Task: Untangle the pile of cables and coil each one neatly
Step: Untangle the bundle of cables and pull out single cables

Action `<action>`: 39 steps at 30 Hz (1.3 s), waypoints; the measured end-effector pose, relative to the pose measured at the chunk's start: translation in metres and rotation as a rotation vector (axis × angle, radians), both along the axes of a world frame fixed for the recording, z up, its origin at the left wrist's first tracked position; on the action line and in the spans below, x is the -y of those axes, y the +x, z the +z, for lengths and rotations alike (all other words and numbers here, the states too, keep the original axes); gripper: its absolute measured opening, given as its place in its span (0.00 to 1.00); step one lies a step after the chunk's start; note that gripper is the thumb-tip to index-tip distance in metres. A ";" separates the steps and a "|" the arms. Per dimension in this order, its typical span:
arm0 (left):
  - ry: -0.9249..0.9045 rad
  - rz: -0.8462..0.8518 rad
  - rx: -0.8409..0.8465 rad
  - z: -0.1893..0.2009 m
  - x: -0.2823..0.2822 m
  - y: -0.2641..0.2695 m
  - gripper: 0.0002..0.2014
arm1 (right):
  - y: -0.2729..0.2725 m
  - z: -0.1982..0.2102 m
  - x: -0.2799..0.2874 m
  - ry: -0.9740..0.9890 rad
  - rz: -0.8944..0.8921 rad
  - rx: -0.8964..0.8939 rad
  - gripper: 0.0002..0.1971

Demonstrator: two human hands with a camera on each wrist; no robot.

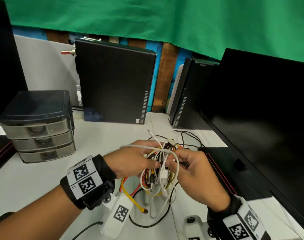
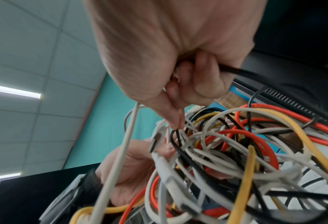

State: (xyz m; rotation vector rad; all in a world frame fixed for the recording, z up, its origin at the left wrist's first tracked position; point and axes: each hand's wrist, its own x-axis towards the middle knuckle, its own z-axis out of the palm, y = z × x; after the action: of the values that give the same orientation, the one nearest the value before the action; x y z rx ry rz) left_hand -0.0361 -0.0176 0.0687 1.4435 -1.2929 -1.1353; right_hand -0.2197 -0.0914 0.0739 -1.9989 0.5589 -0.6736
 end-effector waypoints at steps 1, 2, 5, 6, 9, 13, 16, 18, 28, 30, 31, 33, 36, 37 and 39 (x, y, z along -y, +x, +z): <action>-0.015 0.007 -0.001 0.000 0.000 0.000 0.20 | 0.000 0.001 -0.001 -0.002 0.003 -0.003 0.15; -0.028 0.021 -0.007 0.000 0.000 -0.001 0.20 | 0.001 0.000 -0.001 -0.009 0.006 -0.001 0.15; -0.067 0.050 -0.050 -0.001 0.001 -0.002 0.22 | 0.002 -0.003 -0.001 -0.002 0.018 0.031 0.12; -0.080 0.045 -0.076 -0.001 0.002 -0.004 0.23 | 0.002 -0.004 -0.002 0.000 0.019 0.042 0.12; -0.139 0.014 -0.100 -0.004 0.004 -0.009 0.21 | 0.002 -0.008 -0.006 -0.086 0.004 0.032 0.13; -0.243 0.073 -0.044 -0.009 0.007 -0.016 0.19 | 0.002 -0.011 -0.001 -0.157 -0.026 0.021 0.10; -0.263 0.233 -0.139 -0.007 0.011 -0.014 0.28 | 0.001 -0.006 0.007 -0.061 -0.041 0.081 0.08; -0.213 0.301 -0.262 -0.005 0.012 -0.007 0.29 | 0.001 -0.004 0.010 0.038 -0.070 0.114 0.09; 0.062 -0.044 -0.954 -0.005 0.009 0.017 0.21 | 0.005 -0.003 0.016 0.482 -0.064 0.287 0.06; -0.006 -0.070 -0.778 -0.001 0.006 0.018 0.21 | 0.002 0.005 0.016 0.578 -0.014 0.338 0.13; -0.042 -0.087 -0.695 0.000 0.005 0.020 0.20 | 0.000 0.008 0.016 0.619 0.011 0.358 0.16; -0.080 -0.138 -0.547 0.001 0.003 0.025 0.19 | -0.003 0.012 0.014 0.713 0.087 0.429 0.14; -0.186 -0.129 -0.248 0.009 -0.002 0.029 0.29 | -0.004 0.013 0.012 0.790 0.156 0.462 0.19; -0.245 -0.111 -0.173 0.013 -0.004 0.029 0.28 | -0.004 0.012 0.012 0.801 0.162 0.456 0.24; -0.367 -0.079 -0.137 0.026 -0.009 0.024 0.16 | -0.004 0.009 0.016 0.844 0.170 0.454 0.29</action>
State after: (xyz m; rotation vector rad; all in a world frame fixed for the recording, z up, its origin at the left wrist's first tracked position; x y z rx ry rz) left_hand -0.0126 -0.0085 0.0951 1.0373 -1.3862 -0.9677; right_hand -0.2239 -0.1072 0.0824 -1.0476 0.3093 -0.6184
